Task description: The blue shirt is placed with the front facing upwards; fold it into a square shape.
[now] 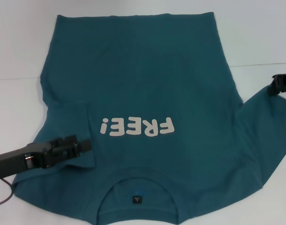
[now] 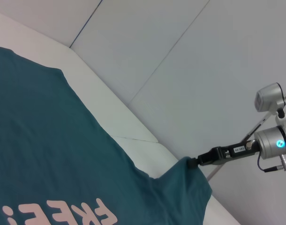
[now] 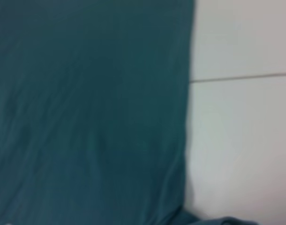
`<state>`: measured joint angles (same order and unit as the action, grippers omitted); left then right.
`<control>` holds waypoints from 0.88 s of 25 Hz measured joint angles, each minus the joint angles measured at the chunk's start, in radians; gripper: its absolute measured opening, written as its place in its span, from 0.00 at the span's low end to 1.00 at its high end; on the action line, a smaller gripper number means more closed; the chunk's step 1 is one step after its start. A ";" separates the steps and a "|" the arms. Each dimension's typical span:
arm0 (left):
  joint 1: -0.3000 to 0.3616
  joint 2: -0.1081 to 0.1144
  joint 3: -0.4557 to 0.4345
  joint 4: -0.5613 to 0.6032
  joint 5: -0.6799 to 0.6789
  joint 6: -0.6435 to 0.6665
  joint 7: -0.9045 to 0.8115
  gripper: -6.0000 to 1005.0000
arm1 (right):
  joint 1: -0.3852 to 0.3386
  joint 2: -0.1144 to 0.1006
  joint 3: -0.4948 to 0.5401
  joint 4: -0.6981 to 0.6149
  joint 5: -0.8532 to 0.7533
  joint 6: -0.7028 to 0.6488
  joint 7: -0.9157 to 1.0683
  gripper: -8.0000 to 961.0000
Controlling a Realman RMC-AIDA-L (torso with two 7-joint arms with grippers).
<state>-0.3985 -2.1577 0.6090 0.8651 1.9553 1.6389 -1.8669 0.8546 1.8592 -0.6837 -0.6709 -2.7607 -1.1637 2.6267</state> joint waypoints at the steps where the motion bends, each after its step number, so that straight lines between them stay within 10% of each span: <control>1: 0.000 0.000 0.000 -0.001 0.000 -0.006 0.000 0.81 | 0.004 0.003 -0.011 0.000 0.000 -0.010 0.001 0.02; 22: -0.001 -0.002 -0.001 -0.015 -0.001 -0.055 0.000 0.80 | 0.089 0.086 -0.127 -0.012 -0.001 -0.112 0.065 0.02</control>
<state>-0.3999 -2.1594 0.6075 0.8497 1.9541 1.5844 -1.8669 0.9434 1.9448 -0.8112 -0.6826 -2.7614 -1.2761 2.6922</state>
